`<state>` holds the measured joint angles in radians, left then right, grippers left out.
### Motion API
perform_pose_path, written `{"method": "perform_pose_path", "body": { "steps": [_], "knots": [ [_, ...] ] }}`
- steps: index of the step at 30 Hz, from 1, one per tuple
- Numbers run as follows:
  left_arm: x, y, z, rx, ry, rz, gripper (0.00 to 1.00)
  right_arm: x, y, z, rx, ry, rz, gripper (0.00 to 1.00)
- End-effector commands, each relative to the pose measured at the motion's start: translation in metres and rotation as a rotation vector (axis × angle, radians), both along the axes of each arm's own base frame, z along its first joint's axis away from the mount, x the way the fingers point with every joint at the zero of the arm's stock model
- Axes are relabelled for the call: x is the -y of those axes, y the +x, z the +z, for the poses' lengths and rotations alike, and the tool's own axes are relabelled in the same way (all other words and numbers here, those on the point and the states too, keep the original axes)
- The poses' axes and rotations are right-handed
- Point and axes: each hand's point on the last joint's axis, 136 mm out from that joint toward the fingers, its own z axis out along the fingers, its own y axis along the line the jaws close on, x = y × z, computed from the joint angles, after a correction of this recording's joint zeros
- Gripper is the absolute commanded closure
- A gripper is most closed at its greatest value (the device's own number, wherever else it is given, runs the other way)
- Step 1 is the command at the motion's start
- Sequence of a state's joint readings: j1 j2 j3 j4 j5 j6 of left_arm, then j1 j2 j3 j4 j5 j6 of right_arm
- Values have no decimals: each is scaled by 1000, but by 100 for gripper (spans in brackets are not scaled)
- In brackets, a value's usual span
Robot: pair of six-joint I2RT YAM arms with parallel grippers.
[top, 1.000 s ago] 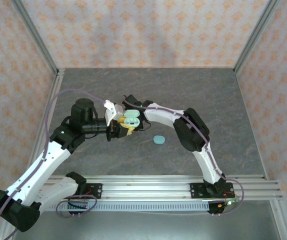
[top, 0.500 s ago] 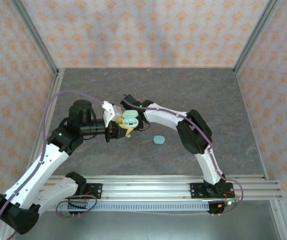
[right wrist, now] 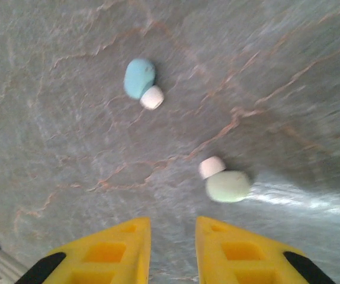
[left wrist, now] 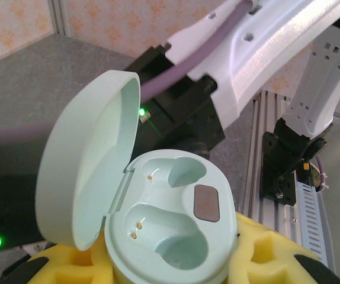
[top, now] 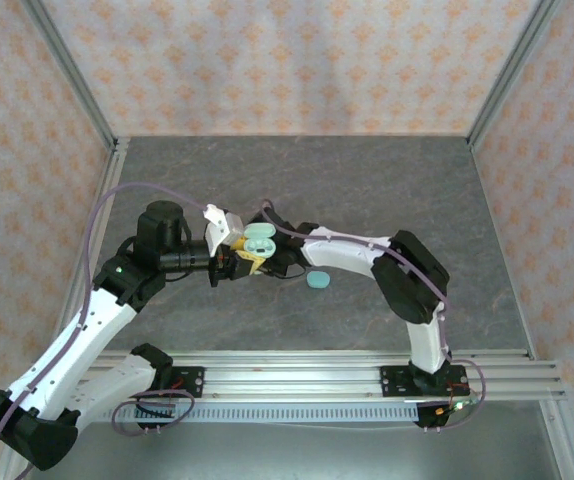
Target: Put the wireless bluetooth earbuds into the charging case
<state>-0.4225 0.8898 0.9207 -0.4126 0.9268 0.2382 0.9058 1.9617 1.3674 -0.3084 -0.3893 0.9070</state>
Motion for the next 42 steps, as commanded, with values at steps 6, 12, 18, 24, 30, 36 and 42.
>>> {"method": "perform_pose_path", "body": {
  "steps": [6,12,18,24,30,36,42],
  "knots": [
    [-4,-2,9,51,-4,3,90,-10,-3,-21,-46,35,-73,75],
    [-4,-2,10,56,-1,4,90,-6,-3,-36,-72,4,-90,75],
    [-5,-3,8,55,4,4,90,3,-4,-43,-76,-50,-104,70],
    [-5,-4,8,59,9,2,90,10,-1,-45,-71,-92,-112,64],
    [-6,-5,7,58,9,5,90,23,8,-44,-44,-153,-114,64],
    [-7,-6,8,61,8,6,90,28,14,-45,-30,-170,-115,65],
    [-7,-6,7,60,9,5,90,24,17,-45,-26,-169,-107,69]
  ]
}}
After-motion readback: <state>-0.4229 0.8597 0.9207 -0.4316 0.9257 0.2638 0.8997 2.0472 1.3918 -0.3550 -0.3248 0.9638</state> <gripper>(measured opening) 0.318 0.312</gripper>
